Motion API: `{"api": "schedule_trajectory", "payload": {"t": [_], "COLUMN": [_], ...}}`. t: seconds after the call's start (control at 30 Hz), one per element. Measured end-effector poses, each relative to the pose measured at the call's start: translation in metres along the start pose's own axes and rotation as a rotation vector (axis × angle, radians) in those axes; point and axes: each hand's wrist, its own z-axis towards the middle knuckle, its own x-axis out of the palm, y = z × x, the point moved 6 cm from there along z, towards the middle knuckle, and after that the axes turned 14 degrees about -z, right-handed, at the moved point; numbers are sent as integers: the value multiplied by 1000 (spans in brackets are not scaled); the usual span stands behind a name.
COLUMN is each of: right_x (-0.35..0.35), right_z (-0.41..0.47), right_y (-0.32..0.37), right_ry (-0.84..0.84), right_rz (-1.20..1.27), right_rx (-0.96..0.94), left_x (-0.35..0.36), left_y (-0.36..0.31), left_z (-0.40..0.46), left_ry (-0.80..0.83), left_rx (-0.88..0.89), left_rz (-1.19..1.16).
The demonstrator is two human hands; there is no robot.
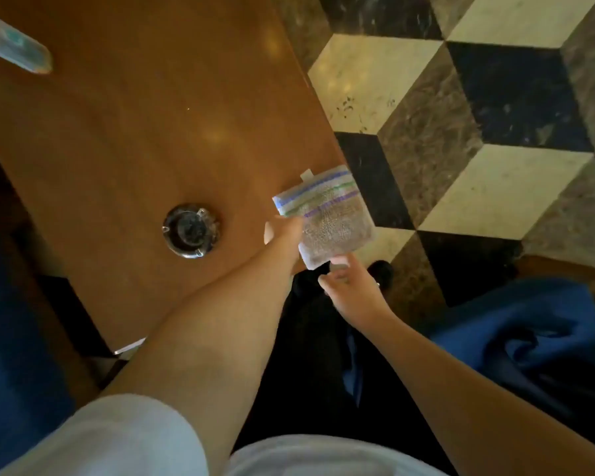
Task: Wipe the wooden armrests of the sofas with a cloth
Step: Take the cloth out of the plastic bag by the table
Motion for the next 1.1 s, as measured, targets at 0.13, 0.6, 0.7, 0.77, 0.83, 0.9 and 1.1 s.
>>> {"api": "schedule_trajectory", "payload": {"t": [0.13, 0.6, 0.7, 0.77, 0.83, 0.9, 1.1], "right_x": [-2, -82, -95, -109, -127, -140, -213], "right_z": [3, -12, -25, -40, -58, -71, -116], "right_y": [-16, -34, -29, -34, -45, -55, -115], "right_ry": [68, 10, 17, -17, -45, -63, -161], "right_rz": [27, 46, 60, 131, 254, 376, 938], "right_rx": [137, 264, 244, 231, 219, 209, 125], "left_x": [18, 40, 60, 73, 91, 105, 171], "left_y": [-4, -39, -49, -54, -57, -60, -64], "left_z": [15, -24, -65, -98, -132, -162, -311], "left_ry": [142, 102, 210, 261, 325, 393, 584], "left_rx": [-210, 251, 472, 612, 696, 749, 1126], "left_rz": [-295, 187, 293, 379, 439, 478, 579]}}
